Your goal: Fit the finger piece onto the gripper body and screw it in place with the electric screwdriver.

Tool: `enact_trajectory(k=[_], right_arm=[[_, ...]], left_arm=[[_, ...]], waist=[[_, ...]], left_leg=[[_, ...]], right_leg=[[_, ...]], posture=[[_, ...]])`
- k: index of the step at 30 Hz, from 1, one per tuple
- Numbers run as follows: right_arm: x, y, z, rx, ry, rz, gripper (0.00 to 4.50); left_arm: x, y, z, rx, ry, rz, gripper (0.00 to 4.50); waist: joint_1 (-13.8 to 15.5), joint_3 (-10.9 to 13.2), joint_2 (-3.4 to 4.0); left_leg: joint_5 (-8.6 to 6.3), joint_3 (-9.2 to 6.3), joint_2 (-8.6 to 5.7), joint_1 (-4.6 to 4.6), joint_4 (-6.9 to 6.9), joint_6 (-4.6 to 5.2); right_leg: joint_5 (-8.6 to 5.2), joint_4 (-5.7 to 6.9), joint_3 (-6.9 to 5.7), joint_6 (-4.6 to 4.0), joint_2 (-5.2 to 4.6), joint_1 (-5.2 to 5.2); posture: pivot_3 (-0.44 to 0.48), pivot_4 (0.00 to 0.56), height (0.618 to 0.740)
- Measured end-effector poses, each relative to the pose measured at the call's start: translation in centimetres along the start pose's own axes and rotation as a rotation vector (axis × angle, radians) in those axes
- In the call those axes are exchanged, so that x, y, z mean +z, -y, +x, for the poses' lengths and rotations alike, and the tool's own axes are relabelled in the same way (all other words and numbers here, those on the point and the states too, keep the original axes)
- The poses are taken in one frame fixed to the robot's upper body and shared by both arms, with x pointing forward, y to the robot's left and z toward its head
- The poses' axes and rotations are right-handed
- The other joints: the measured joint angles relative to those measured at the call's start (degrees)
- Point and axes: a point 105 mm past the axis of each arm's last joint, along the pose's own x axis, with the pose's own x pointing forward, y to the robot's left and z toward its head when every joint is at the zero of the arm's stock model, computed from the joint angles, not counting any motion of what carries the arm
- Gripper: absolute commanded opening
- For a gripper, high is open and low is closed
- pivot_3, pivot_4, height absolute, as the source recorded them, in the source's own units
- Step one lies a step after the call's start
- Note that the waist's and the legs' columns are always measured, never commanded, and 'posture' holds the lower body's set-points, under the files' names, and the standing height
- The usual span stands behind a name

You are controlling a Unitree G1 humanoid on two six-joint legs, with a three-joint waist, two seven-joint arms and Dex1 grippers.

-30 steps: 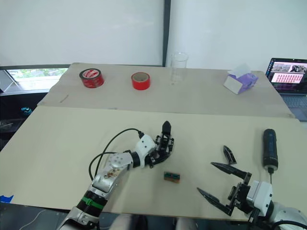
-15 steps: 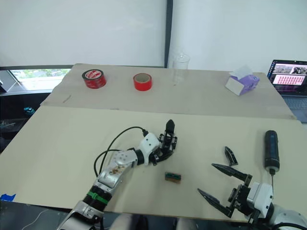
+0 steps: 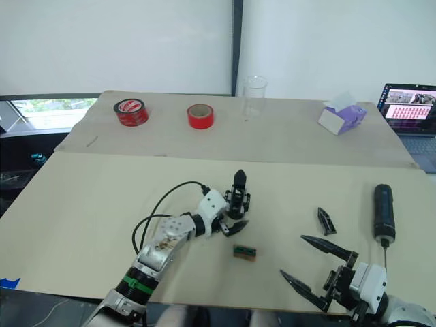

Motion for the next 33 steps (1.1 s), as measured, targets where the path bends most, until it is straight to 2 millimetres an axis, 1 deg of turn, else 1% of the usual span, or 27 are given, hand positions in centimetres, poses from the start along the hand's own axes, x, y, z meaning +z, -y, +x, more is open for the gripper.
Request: enact_trajectory(k=[3,4,7,9,10,13,15,17,18,19,20,22,23,25,26,28,30,33], right_arm=[[-0.1,0.1,-0.8,-0.041,-0.023,0.011,4.50],[-0.1,0.2,-1.2,-0.069,-0.032,0.013,4.50],[0.3,0.7,-2.8,-0.173,-0.059,0.023,4.50],[0.7,0.8,-3.6,-0.242,-0.064,0.043,4.50],[0.8,0.7,-3.9,-0.270,-0.067,0.052,4.50],[0.9,0.7,-5.0,-0.383,-0.085,0.073,4.50],[0.5,0.4,-5.4,-0.445,-0.130,0.092,4.50],[-1.0,0.5,-5.9,-0.523,-0.298,0.110,4.50],[-1.3,0.8,-6.0,-0.549,-0.330,0.116,4.50],[-1.3,1.5,-5.6,-0.585,-0.345,0.124,4.50],[-1.0,2.2,-5.0,-0.601,-0.341,0.123,4.50],[0.1,3.8,-3.1,-0.594,-0.348,0.114,4.50],[0.3,4.2,-2.6,-0.586,-0.357,0.113,4.50],[0.3,5.8,-1.3,-0.564,-0.412,0.149,4.50],[0.3,6.6,-0.7,-0.554,-0.447,0.166,4.50],[0.5,8.3,0.3,-0.527,-0.506,0.182,4.50],[0.3,9.8,0.8,-0.506,-0.592,0.212,4.50],[-0.9,11.2,0.9,-0.504,-0.729,0.292,4.50]], left_arm=[[-0.5,-1.1,-1.7,-0.026,-0.007,0.009,4.44],[-0.7,-1.8,-2.6,-0.030,-0.016,0.021,4.44],[-1.7,-4.9,-6.2,-0.013,-0.048,0.044,4.44],[-2.1,-6.1,-8.1,-0.029,-0.056,0.049,4.44],[-2.1,-6.3,-8.8,-0.045,-0.049,0.049,4.44],[-1.7,-6.9,-10.8,-0.110,0.006,0.055,4.44],[-1.0,-7.1,-12.1,-0.153,0.061,0.040,4.44],[0.6,-7.1,-13.5,-0.212,0.140,0.036,4.44],[1.1,-7.1,-13.8,-0.224,0.156,0.042,4.44],[1.7,-7.2,-14.0,-0.240,0.169,0.033,4.44],[2.1,-7.3,-14.2,-0.251,0.171,0.026,4.44],[3.5,-7.1,-14.3,-0.284,0.188,0.024,4.44],[4.0,-7.0,-14.2,-0.296,0.198,0.028,4.44],[5.4,-6.4,-14.2,-0.322,0.227,0.033,4.44],[6.2,-5.9,-14.1,-0.338,0.247,0.037,4.44],[7.6,-5.0,-13.9,-0.364,0.285,0.056,4.44],[8.6,-4.1,-13.6,-0.381,0.317,0.073,4.44],[9.3,-3.2,-13.4,-0.395,0.337,0.079,4.44]], waist=[[-0.3,0.0,0.03],[-0.5,0.0,0.06],[-0.7,-0.1,0.16],[-0.7,-0.1,0.22],[-0.6,-0.1,0.22],[-0.2,-0.1,0.22],[-0.1,-0.1,0.24],[-0.2,-0.1,0.26],[-0.2,-0.1,0.26],[-0.3,0.0,0.27],[-0.4,0.0,0.28],[-1.0,0.0,0.27],[-1.0,0.0,0.27],[-1.2,0.0,0.25],[-1.3,0.0,0.22],[-1.5,0.0,0.22],[-1.5,0.0,0.18],[-1.4,0.1,0.11]], left_leg=[[-0.05,0.02,0.08,0.01,-0.01,-0.13],[-0.05,0.02,0.11,0.01,-0.01,-0.18],[-0.06,0.02,0.19,-0.01,-0.04,-0.32],[-0.26,0.04,0.19,-0.06,-0.04,-0.67],[-0.27,0.05,0.19,-0.09,-0.04,-0.68],[-0.32,0.07,0.17,-0.14,-0.04,-0.69],[-0.33,0.08,0.16,-0.20,-0.04,-0.71],[-0.36,0.12,0.16,-0.22,-0.04,-0.78],[-0.37,0.13,0.16,-0.23,-0.04,-0.80],[-0.36,0.13,0.14,-0.23,-0.03,-0.81],[-0.35,0.17,0.14,-0.22,-0.03,-0.82],[-0.34,0.18,0.09,-0.21,-0.03,-0.83],[-0.32,0.18,0.07,-0.21,-0.03,-0.80],[-0.13,0.17,0.07,-0.27,-0.03,-0.47],[-0.05,0.16,0.07,-0.34,-0.03,-0.34],[-0.02,0.15,0.04,-0.43,-0.02,-0.29],[-0.01,0.14,0.03,-0.44,-0.03,-0.30],[0.02,0.09,0.02,-0.51,-0.03,-0.33]], right_leg=[[-0.02,0.03,0.02,-0.05,0.07,-0.07],[-0.04,0.06,0.03,-0.09,0.10,-0.11],[-0.09,0.13,0.03,-0.18,0.14,-0.24],[-0.10,0.11,0.05,-0.18,0.12,-0.51],[-0.10,0.10,0.05,-0.18,0.11,-0.53],[-0.10,0.02,0.05,-0.17,0.02,-0.61],[-0.10,0.03,0.03,-0.17,-0.22,-0.67],[-0.10,0.05,0.04,-0.17,-0.29,-0.71],[-0.09,0.04,0.04,-0.17,-0.31,-0.71],[-0.09,0.07,0.05,-0.17,-0.30,-0.71],[-0.08,0.07,0.07,-0.17,-0.28,-0.70],[-0.06,0.12,0.08,-0.17,-0.14,-0.63],[-0.06,0.12,0.08,-0.17,-0.07,-0.61],[-0.03,0.09,0.16,-0.24,0.12,-0.52],[0.11,0.08,0.17,-0.47,0.14,-0.53],[0.19,0.07,0.18,-0.59,0.17,-0.57],[0.19,0.06,0.12,-0.59,0.27,-0.55],[0.18,0.05,0.04,-0.54,0.37,-0.57]], posture=[[0.000,0.150,0.740],[0.000,0.150,0.740],[0.000,0.150,0.740],[0.000,0.150,0.740],[0.000,0.150,0.740],[0.000,0.150,0.740],[0.000,0.150,0.740],[0.000,0.150,0.740],[0.000,0.150,0.740],[0.000,0.150,0.740],[0.000,0.150,0.740],[0.000,0.150,0.740],[0.000,0.150,0.740],[0.000,0.150,0.740],[0.000,0.150,0.740],[0.000,0.150,0.740],[0.000,0.150,0.740],[0.000,0.150,0.740]])
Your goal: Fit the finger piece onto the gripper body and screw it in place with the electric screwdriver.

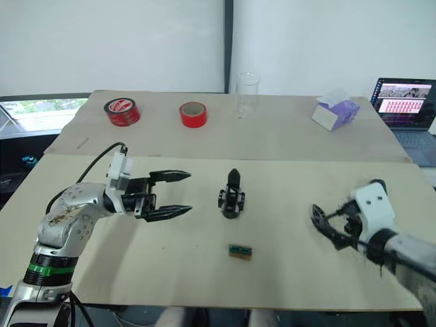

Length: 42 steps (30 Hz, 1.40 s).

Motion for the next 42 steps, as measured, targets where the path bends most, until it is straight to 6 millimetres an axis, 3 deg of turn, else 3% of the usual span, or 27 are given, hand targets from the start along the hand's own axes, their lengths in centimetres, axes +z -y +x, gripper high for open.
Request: enact_trajectory(k=[6,13,17,23,24,28,31,33,36,38,42], right_arm=[[-2.2,0.5,2.4,0.039,-0.243,0.048,4.50],[-1.9,1.4,4.7,0.059,-0.298,0.048,4.50],[-2.0,1.2,4.9,0.100,-0.336,0.042,3.37],[-2.0,1.0,4.6,0.136,-0.381,0.024,1.27],[-2.0,1.0,4.6,0.137,-0.380,0.021,1.09],[-1.7,1.1,4.9,0.112,-0.267,0.028,1.10],[0.9,0.4,4.8,0.073,-0.044,-0.053,1.10],[6.1,-1.1,3.2,0.020,0.263,-0.155,1.10],[10.7,-3.5,0.9,-0.012,0.519,-0.300,1.10],[12.5,-6.1,0.3,0.001,0.641,-0.399,1.10],[13.9,-11.2,0.7,0.099,0.770,-0.493,1.10]], left_arm=[[0.7,0.6,0.6,-0.008,0.016,0.025,4.44],[0.4,1.1,0.5,0.006,0.009,0.021,4.44],[0.4,1.0,0.3,0.010,-0.006,0.028,4.50],[0.5,0.9,0.2,0.012,-0.014,0.032,4.50],[0.5,0.9,0.2,0.013,-0.013,0.032,4.50],[1.1,0.3,0.7,0.077,0.083,-0.040,4.50],[3.5,-1.3,1.0,0.201,0.255,-0.134,4.50],[5.4,-2.9,1.1,0.314,0.355,-0.189,4.50],[5.8,-3.8,1.7,0.398,0.404,-0.262,4.50],[5.9,-4.2,2.6,0.424,0.438,-0.308,4.50],[7.1,-3.8,5.4,0.372,0.486,-0.342,4.50]], waist=[[-0.2,0.0,-0.02],[-0.4,0.0,-0.11],[-0.5,-0.1,-0.33],[-0.2,-0.1,-0.39],[-0.2,-0.1,-0.39],[-0.2,-0.1,-0.47],[-0.2,0.0,-0.42],[-0.4,0.0,-0.41],[-0.4,0.0,-0.41],[-0.3,0.0,-0.47],[-0.2,0.0,-0.48]], left_leg=[[0.00,0.02,-0.06,-0.06,0.05,0.05],[0.04,0.05,-0.01,-0.02,0.08,-0.01],[0.05,0.03,0.03,0.02,0.09,-0.04],[0.15,-0.01,0.02,-0.03,0.08,-0.22],[0.16,0.00,0.02,-0.03,0.08,-0.23],[0.16,-0.01,0.02,-0.06,0.10,-0.23],[0.28,-0.03,0.02,-0.12,0.09,-0.41],[0.41,-0.04,0.03,-0.05,0.02,-0.62],[0.46,-0.04,0.03,-0.01,-0.03,-0.72],[0.48,-0.04,0.01,-0.03,-0.02,-0.75],[0.53,-0.05,-0.11,-0.07,0.02,-0.68]], right_leg=[[0.10,-0.04,0.05,0.52,0.02,0.00],[0.05,-0.02,0.06,0.75,0.08,0.02],[0.05,-0.02,0.05,0.74,0.10,0.05],[0.05,-0.05,-0.01,0.73,0.06,0.05],[0.05,-0.05,-0.01,0.72,0.05,0.05],[0.07,-0.03,0.03,0.78,0.03,0.05],[0.12,0.03,0.09,0.90,0.00,-0.03],[0.11,0.04,0.15,0.93,0.07,-0.02],[0.10,0.04,0.11,0.95,0.17,0.01],[0.10,0.04,0.09,0.94,0.19,0.00],[0.10,0.03,0.15,0.91,0.19,0.03]], posture=[[0.000,0.150,0.740],[0.000,0.150,0.740],[0.000,0.150,0.740],[0.000,0.150,0.740],[0.000,0.150,0.740],[0.000,0.150,0.740],[0.000,0.150,0.740],[0.000,0.150,0.740],[0.000,0.150,0.740],[0.000,0.150,0.740],[0.000,0.150,0.740]])
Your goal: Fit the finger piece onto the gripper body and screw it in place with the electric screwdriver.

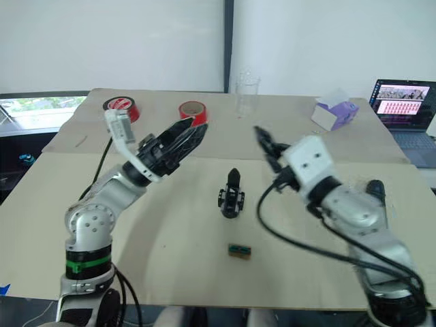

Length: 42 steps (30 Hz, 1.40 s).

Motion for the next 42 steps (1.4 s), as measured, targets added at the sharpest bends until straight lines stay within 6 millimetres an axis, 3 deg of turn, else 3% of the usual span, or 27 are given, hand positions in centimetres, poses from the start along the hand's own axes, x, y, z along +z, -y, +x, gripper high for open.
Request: enact_trajectory(k=[7,12,15,21,23,26,28,35,38,42], right_arm=[[1.4,-0.7,1.3,-0.010,0.070,-0.071,1.10],[1.9,-1.0,1.7,-0.008,0.095,-0.080,1.10],[2.0,-1.0,1.8,-0.005,0.102,-0.088,1.10],[2.4,-0.8,2.2,-0.014,0.119,-0.096,1.10],[2.2,-0.8,2.3,-0.017,0.112,-0.098,1.10],[2.2,-0.8,2.4,-0.011,0.113,-0.095,1.10],[2.3,-0.8,2.3,-0.011,0.117,-0.095,2.13],[1.5,0.6,0.0,0.138,0.080,0.058,4.49],[1.2,0.7,-1.9,0.316,0.005,0.246,4.49],[2.1,-0.3,-3.6,0.550,-0.087,0.472,4.49]], left_arm=[[-2.0,-0.2,1.5,0.021,-0.037,-0.046,4.50],[-2.4,-0.4,2.0,0.031,-0.013,-0.065,4.50],[-2.3,-0.3,2.1,0.030,-0.003,-0.064,3.65],[-2.5,-0.3,2.2,0.030,-0.004,-0.066,0.76],[-2.7,-0.1,2.4,0.017,-0.004,-0.076,0.01],[-2.6,0.0,2.4,0.016,0.004,-0.076,0.01],[-2.6,0.0,2.5,0.014,0.016,-0.077,0.00],[0.9,-1.9,0.3,0.045,0.129,-0.046,0.00],[1.0,-2.2,-1.3,-0.022,0.006,-0.044,0.00],[-0.1,-0.6,-3.3,-0.204,-0.258,-0.072,0.00]], waist=[[-0.2,0.0,0.00],[-0.2,0.0,0.00],[-0.2,0.0,0.00],[-0.1,0.0,0.00],[-0.1,0.0,0.00],[-0.2,0.0,0.00],[-0.2,0.0,0.00],[-0.2,0.0,-0.01],[-0.2,0.0,-0.02],[-0.3,0.1,0.03]], left_leg=[[0.04,0.00,0.02,0.01,-0.01,-0.01],[0.04,-0.02,0.03,0.00,-0.01,-0.02],[0.04,-0.02,0.03,0.00,-0.01,-0.02],[0.04,-0.05,0.03,-0.01,-0.01,-0.01],[0.04,-0.05,0.03,-0.03,-0.01,0.00],[0.04,-0.05,0.03,-0.01,-0.01,0.00],[0.04,-0.05,0.03,-0.01,-0.01,0.00],[0.01,-0.08,0.06,-0.01,-0.01,0.06],[-0.23,-0.13,0.10,-0.02,-0.02,0.45],[-0.29,-0.13,0.11,0.00,-0.03,0.55]], right_leg=[[0.01,-0.01,-0.01,-0.03,0.07,0.00],[0.01,-0.02,-0.01,-0.05,0.08,0.00],[0.01,-0.02,-0.01,-0.05,0.08,0.00],[0.04,-0.03,-0.03,-0.10,0.08,0.00],[0.06,-0.03,-0.03,-0.14,0.07,-0.01],[0.06,-0.02,-0.03,-0.14,0.07,-0.01],[0.06,-0.02,-0.04,-0.15,0.08,-0.01],[0.24,-0.04,-0.05,-0.43,0.07,0.00],[0.25,-0.03,-0.09,-0.50,0.08,-0.01],[0.20,-0.03,-0.08,-0.59,0.06,-0.04]], posture=[[0.000,0.150,0.740],[0.000,0.150,0.740],[0.000,0.150,0.740],[0.000,0.150,0.740],[0.000,0.150,0.740],[0.000,0.150,0.740],[0.000,0.150,0.740],[0.000,0.150,0.740],[0.000,0.150,0.740],[0.000,0.150,0.740]])
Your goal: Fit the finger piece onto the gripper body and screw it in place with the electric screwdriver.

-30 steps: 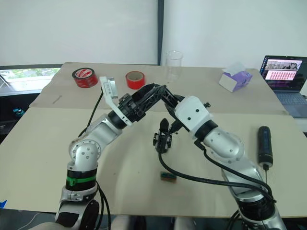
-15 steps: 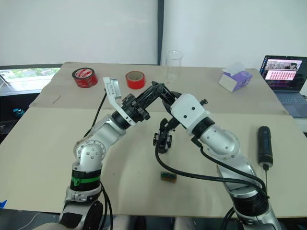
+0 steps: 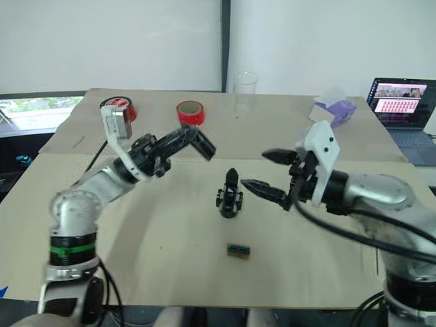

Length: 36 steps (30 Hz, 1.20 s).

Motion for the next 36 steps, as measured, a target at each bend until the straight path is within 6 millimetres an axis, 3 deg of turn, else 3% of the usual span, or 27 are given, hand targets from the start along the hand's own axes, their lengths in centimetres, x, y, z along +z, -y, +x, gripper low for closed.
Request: enact_trajectory(k=[4,8,18,21,30,36], right_arm=[[-0.4,-1.5,0.7,0.136,-0.080,0.163,4.49],[-1.0,-3.2,2.7,0.232,-0.107,0.264,4.49],[-0.9,-4.4,5.0,0.290,-0.125,0.314,4.49],[-1.0,-4.6,5.1,0.300,-0.139,0.321,3.70],[-1.7,-4.4,4.9,0.295,-0.184,0.333,0.60],[-2.1,-5.2,4.9,0.334,-0.211,0.301,0.48]], left_arm=[[-2.2,1.7,0.0,-0.150,-0.181,-0.038,0.00],[-2.9,2.5,0.9,-0.220,-0.243,-0.028,0.00],[-4.2,2.3,1.4,-0.214,-0.294,-0.027,0.00],[-4.3,2.4,1.3,-0.214,-0.307,-0.024,0.00],[-4.6,3.6,1.0,-0.268,-0.368,-0.009,0.00],[-5.1,4.0,0.5,-0.300,-0.407,0.005,0.00]], waist=[[0.1,0.0,0.00],[0.2,0.0,0.00],[0.2,0.0,0.00],[0.2,0.0,0.00],[0.2,0.0,0.00],[0.2,0.0,0.01]], left_leg=[[-0.01,0.00,-0.01,-0.02,0.00,0.00],[0.03,0.01,-0.03,-0.08,0.00,-0.07],[0.22,0.03,-0.04,-0.17,0.02,-0.37],[0.22,0.03,-0.03,-0.19,0.02,-0.37],[0.22,0.03,-0.03,-0.18,0.02,-0.36],[0.18,0.01,-0.02,-0.21,0.02,-0.31]], right_leg=[[-0.07,-0.01,0.00,-0.12,-0.03,-0.01],[0.00,-0.01,0.02,-0.03,-0.07,-0.04],[0.01,-0.02,0.00,0.01,-0.06,-0.08],[0.01,-0.01,0.00,0.02,-0.06,-0.09],[-0.02,-0.02,0.00,0.07,-0.06,-0.09],[-0.05,-0.02,-0.01,0.11,-0.05,-0.12]], posture=[[0.000,0.150,0.740],[0.000,0.150,0.740],[0.000,0.150,0.740],[0.000,0.150,0.740],[0.000,0.150,0.740],[0.000,0.150,0.740]])
